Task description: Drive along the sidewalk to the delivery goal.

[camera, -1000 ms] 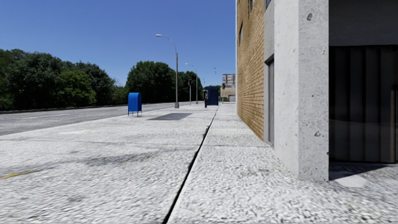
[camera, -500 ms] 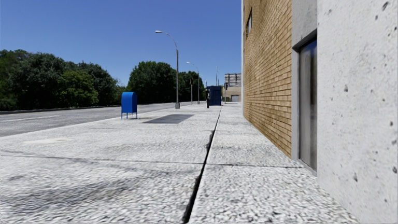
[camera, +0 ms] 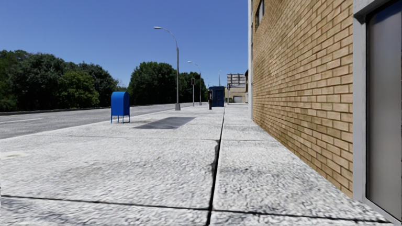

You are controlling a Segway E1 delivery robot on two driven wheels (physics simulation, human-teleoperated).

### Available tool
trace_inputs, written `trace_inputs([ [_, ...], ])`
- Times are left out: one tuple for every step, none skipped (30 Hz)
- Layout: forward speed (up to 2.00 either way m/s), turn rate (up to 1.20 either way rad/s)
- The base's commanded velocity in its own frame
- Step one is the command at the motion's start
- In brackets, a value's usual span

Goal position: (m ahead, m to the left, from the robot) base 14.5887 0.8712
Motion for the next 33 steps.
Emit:
trace_inputs([
  [2.0, 0.0],
  [2.0, 0.0],
  [2.0, 0.0],
  [2.0, 0.0],
  [2.0, 0.0],
  [2.0, 0.0],
  [2.0, 0.0],
  [2.0, 0.0],
  [2.0, 0.0],
  [2.0, 0.0],
  [2.0, 0.0],
  [2.0, 0.0],
  [2.0, 0.0],
  [2.0, 0.0],
  [2.0, 0.0],
  [2.0, 0.0],
  [2.0, 0.0],
  [2.0, 0.0],
  [2.0, 0.0],
  [2.0, 0.0],
  [2.0, 0.0],
  [2.0, 0.0],
  [2.0, 0.0],
  [2.0, 0.0],
  [2.0, 0.0],
  [2.0, 0.0],
  [2.0, 0.0],
  [2.0, 0.0],
  [2.0, 0.0],
  [2.0, 0.0],
  [2.0, 0.0],
  [2.0, 0.0],
  [2.0, 0.0],
])
